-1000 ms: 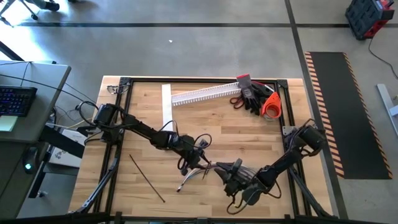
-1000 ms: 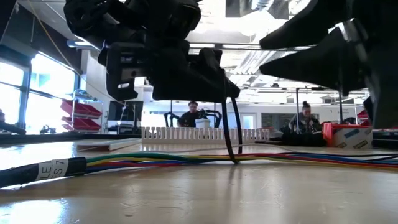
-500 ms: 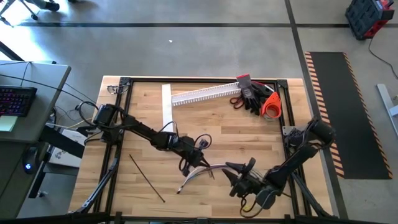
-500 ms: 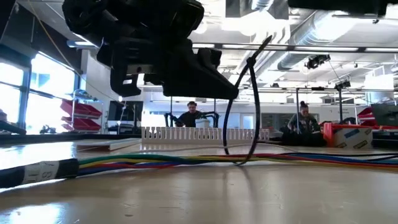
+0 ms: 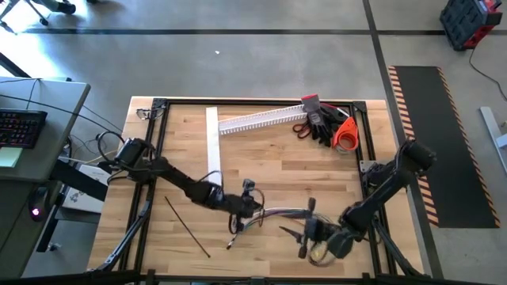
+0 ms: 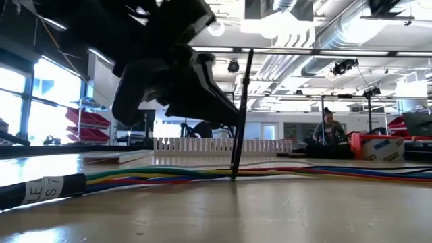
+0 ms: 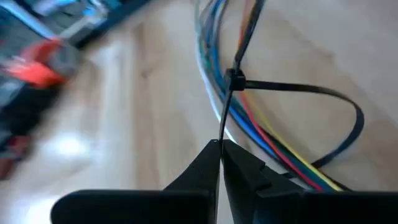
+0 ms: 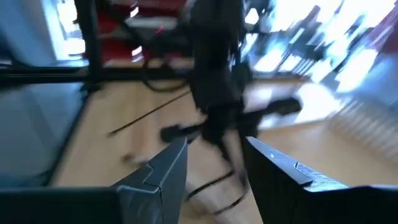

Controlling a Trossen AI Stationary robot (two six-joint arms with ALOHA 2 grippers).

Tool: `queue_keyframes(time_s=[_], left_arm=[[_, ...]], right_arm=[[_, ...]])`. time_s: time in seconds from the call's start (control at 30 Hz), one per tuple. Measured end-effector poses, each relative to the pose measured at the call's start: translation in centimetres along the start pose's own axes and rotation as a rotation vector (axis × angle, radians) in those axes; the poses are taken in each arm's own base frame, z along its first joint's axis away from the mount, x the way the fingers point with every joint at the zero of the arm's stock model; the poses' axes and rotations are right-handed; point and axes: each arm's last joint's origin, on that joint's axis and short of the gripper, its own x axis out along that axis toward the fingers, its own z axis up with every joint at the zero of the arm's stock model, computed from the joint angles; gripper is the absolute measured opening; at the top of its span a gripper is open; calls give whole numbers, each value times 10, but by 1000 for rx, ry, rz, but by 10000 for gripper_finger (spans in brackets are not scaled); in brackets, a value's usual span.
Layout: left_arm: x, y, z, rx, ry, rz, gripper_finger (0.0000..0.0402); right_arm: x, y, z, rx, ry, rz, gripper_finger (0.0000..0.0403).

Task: Ziptie cables
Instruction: Wrap the cable wires with the black zip tie

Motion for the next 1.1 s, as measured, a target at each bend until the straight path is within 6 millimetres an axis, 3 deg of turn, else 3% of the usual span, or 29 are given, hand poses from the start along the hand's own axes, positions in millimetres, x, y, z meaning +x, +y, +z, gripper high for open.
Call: queue_keyframes(time_s=[0.2,0.4,0.53,0.8,0.93,1.1], left_arm=[[-13,-19,8,122,49,211,0],[-24,-32,16,216,96,375,0],[-25,-31,15,233,124,424,0],[-10,-16,6,176,152,430,0],[4,-16,8,200,173,443,0],[29,-34,17,310,224,498,0]], right_arm=[[18,-28,-8,176,208,-14,145],[42,-35,-8,209,257,-10,145],[56,-35,-2,173,287,-13,145],[64,-47,-5,56,420,-119,153],[62,-50,-14,59,441,-128,192],[55,-40,-23,71,447,-93,242]])
